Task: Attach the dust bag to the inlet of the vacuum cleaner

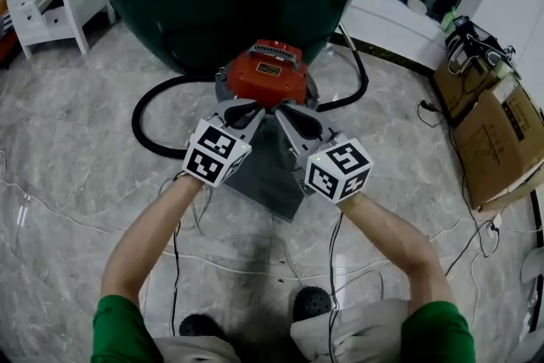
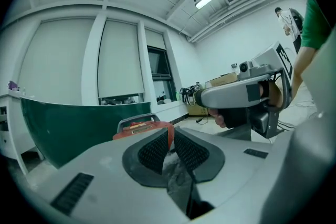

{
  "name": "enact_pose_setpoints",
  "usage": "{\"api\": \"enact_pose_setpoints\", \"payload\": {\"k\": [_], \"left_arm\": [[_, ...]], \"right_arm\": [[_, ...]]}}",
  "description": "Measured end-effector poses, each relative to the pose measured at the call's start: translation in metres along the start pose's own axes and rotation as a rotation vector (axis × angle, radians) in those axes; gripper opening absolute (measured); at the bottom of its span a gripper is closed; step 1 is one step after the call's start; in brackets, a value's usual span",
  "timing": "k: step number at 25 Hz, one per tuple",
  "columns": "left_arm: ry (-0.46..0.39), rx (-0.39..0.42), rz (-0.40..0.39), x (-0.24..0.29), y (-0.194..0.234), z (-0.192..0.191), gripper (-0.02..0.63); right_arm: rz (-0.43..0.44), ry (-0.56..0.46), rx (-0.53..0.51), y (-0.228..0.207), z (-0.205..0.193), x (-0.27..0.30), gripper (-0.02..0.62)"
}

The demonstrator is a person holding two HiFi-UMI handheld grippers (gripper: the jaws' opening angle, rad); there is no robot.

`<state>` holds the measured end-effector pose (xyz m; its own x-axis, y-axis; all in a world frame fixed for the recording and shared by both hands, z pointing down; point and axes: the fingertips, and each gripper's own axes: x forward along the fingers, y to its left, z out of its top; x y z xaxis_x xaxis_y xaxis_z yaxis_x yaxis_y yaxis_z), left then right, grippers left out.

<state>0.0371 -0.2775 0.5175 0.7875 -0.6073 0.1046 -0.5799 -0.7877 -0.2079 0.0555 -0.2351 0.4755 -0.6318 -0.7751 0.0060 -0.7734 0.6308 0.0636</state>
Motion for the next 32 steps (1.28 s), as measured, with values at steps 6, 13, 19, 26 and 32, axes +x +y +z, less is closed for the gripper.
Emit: {"api": "enact_pose_setpoints", "payload": {"k": [6,13,19,26,32], "left_arm": [[-0.042,-0.038,-0.017,-0.006,0.002,0.015,0.02],[-0.068,-0.076,-0.058,-0.007,0.011,0.028,0.004],[-0.062,0.0,-0.075,-0.003,0.027,0.043,0.003],[-0.028,-0.077,-0.051,-0.002,0.084,0.103,0.003],[-0.023,-0.036,0.004,-0.04,0.133,0.248,0.003]], "right_arm": [[-0.007,-0.025,0.026,0.013,0.023,0.002,0.032],[-0.037,-0.056,-0.027,0.013,0.06,0.025,0.012],[-0.064,-0.025,-0.025,-0.011,0.065,0.048,0.008],[-0.1,0.076,0.041,-0.055,0.111,0.081,0.008],[-0.108,0.118,0.062,-0.069,0.247,0.087,0.008]]}}
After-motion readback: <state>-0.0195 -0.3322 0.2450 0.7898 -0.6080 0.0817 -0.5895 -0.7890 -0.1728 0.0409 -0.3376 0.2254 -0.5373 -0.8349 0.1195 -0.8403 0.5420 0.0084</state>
